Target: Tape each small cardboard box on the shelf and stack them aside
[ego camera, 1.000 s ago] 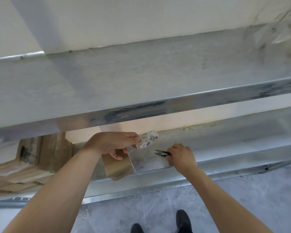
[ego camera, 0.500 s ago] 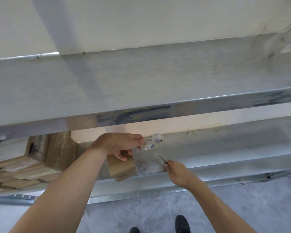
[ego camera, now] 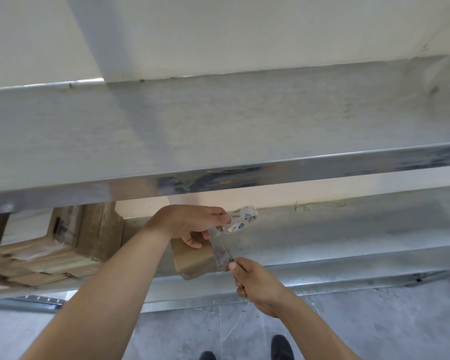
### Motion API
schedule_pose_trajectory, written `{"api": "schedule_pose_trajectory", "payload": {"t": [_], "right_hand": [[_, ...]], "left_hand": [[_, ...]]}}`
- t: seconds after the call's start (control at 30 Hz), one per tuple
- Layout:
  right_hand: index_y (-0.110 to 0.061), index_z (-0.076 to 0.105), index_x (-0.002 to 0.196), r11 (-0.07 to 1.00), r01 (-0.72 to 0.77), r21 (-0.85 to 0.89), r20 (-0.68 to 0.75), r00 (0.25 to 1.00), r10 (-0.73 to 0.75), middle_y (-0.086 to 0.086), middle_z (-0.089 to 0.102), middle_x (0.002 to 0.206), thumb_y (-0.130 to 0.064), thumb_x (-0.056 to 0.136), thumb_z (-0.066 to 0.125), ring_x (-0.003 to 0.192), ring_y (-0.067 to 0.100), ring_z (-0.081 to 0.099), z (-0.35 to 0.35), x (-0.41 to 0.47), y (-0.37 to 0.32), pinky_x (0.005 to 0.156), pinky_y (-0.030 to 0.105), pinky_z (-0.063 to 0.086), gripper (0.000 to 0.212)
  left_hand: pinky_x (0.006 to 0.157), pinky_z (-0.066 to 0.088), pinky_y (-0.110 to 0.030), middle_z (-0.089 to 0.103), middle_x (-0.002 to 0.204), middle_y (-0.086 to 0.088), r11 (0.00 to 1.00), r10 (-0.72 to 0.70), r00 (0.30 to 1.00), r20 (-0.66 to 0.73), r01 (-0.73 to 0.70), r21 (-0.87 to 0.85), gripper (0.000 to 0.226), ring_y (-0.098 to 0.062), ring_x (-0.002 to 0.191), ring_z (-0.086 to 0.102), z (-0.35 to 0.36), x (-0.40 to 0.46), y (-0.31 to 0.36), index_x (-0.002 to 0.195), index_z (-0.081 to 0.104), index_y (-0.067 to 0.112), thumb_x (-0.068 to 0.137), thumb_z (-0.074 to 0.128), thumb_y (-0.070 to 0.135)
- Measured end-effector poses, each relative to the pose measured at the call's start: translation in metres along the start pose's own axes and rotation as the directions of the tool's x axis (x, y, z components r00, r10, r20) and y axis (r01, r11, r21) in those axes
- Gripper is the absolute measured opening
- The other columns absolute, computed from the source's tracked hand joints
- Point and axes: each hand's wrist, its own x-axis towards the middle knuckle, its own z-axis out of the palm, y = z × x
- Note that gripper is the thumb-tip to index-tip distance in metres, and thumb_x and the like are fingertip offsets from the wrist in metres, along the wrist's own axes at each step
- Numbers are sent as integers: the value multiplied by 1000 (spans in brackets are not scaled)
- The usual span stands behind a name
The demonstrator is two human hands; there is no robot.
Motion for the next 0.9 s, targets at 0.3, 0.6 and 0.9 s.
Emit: {"api": "schedule_pose_trajectory", "payload": {"t": [0.3,0.6,0.9], "right_hand": [[-11,60,113,999,-35,28,-23,999,36,-11,41,74,-33,109,38,68,11,29,7,-3,-7,64,22,33,32],[-3,57,89,989,18,149,-91,996,-5,1,49,72,-23,106,49,59,10,38,13,6,-13,52,20,35,27],[-1,63,96,943,-26,331,-42,998,42,0,50,69,-21,106,50,55,7,39,13,5,-24,51,21,31,26]], "left_hand": [[71,54,-28,52,140,-1,1000,-4,1000,4,4,2,27,-16,88,46,-1,0,0,120,62,45,98,53,57],[72,54,-30,54,134,0,1000,3,1000,12,-3,-3,23,-16,89,45,-2,-2,-1,115,65,44,99,53,55],[76,53,-30,54,120,5,1000,10,1000,21,-10,0,22,-16,88,43,-1,-4,0,112,66,43,99,52,54]]}}
